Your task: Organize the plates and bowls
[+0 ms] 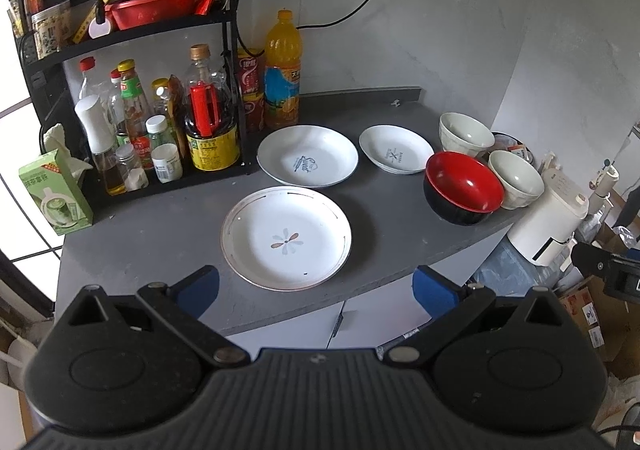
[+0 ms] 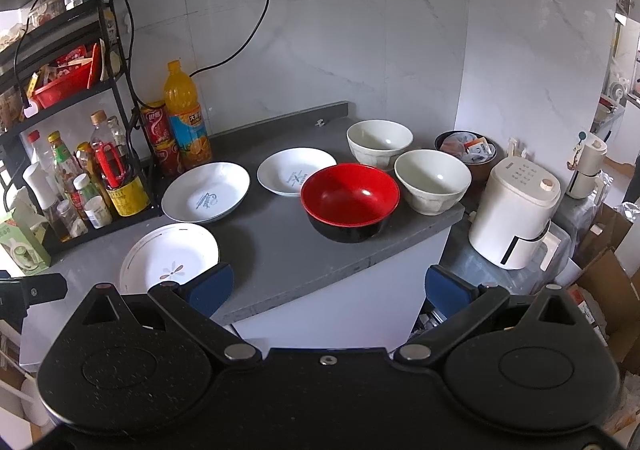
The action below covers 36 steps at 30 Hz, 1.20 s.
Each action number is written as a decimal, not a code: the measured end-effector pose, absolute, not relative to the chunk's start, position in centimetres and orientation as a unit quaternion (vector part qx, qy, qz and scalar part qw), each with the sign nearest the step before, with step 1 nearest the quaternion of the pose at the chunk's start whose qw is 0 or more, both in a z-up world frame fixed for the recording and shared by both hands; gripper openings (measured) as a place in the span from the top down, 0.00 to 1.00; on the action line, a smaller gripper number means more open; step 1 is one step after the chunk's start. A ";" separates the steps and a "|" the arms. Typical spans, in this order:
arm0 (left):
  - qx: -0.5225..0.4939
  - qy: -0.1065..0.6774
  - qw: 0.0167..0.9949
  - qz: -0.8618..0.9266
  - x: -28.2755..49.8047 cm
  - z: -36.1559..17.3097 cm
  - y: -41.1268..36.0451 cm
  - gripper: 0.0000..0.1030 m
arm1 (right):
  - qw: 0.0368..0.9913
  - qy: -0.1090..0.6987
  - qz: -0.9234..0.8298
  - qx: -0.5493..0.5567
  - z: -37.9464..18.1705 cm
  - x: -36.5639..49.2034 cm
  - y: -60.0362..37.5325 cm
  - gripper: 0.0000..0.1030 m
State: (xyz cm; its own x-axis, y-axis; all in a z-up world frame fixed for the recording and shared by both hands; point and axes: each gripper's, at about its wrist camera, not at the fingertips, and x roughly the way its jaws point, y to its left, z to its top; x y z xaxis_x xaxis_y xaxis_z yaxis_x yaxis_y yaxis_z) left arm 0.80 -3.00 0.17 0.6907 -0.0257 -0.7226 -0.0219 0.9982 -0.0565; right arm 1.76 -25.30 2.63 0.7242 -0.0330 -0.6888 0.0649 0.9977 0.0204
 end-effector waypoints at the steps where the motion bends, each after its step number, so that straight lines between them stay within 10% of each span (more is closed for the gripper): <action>1: -0.030 0.393 0.919 -0.001 0.8 0.2 -3.1 0.01 | 0.929 0.369 -0.026 0.023 2.7 1.7 -25.4 0.00; 36: -0.026 0.401 0.914 -0.052 10.0 -0.6 -6.1 0.01 | 0.917 0.389 -0.052 0.065 0.9 8.6 -27.8 0.00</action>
